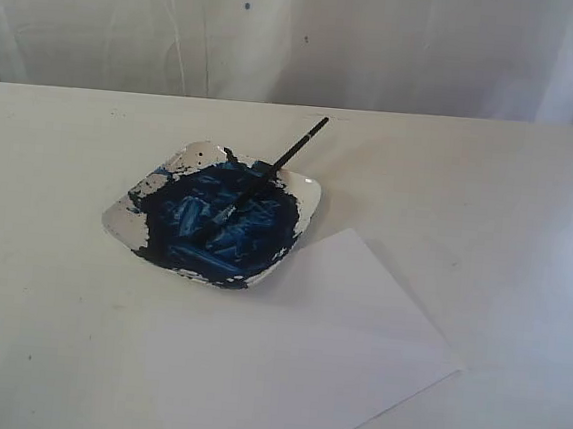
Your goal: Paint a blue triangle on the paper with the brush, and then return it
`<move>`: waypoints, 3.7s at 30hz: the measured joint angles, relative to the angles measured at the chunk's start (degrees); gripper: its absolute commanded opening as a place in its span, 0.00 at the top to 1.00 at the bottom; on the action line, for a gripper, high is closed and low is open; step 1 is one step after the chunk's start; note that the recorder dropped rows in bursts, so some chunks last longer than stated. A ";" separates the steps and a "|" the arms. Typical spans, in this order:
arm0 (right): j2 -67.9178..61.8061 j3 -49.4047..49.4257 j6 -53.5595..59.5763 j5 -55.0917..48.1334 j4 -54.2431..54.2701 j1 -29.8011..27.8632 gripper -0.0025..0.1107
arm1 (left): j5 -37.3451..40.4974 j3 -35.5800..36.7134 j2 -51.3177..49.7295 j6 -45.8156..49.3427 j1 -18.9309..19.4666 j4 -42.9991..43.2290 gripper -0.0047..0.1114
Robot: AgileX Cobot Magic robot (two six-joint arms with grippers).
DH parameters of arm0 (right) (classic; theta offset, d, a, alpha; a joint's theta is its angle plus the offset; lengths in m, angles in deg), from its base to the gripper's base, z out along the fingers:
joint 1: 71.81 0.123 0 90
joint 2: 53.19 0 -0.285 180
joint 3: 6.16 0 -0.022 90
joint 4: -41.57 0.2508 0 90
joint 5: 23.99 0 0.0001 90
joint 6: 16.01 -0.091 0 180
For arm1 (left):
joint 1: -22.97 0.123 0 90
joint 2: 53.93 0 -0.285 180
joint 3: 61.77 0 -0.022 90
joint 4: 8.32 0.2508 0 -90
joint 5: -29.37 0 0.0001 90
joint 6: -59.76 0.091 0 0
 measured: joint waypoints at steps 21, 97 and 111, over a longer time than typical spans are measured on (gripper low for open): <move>0.00 0.00 0.00 0.00 0.00 0.00 0.98 | 0.00 0.00 0.00 0.00 0.00 0.00 0.96; 0.00 0.00 0.00 -0.12 0.00 0.00 0.98 | -33.58 -20.82 -43.78 0.20 0.00 -10.59 0.96; 0.00 0.00 0.00 -0.12 0.00 0.00 0.98 | -46.95 -29.60 -68.41 -44.07 0.00 32.49 0.96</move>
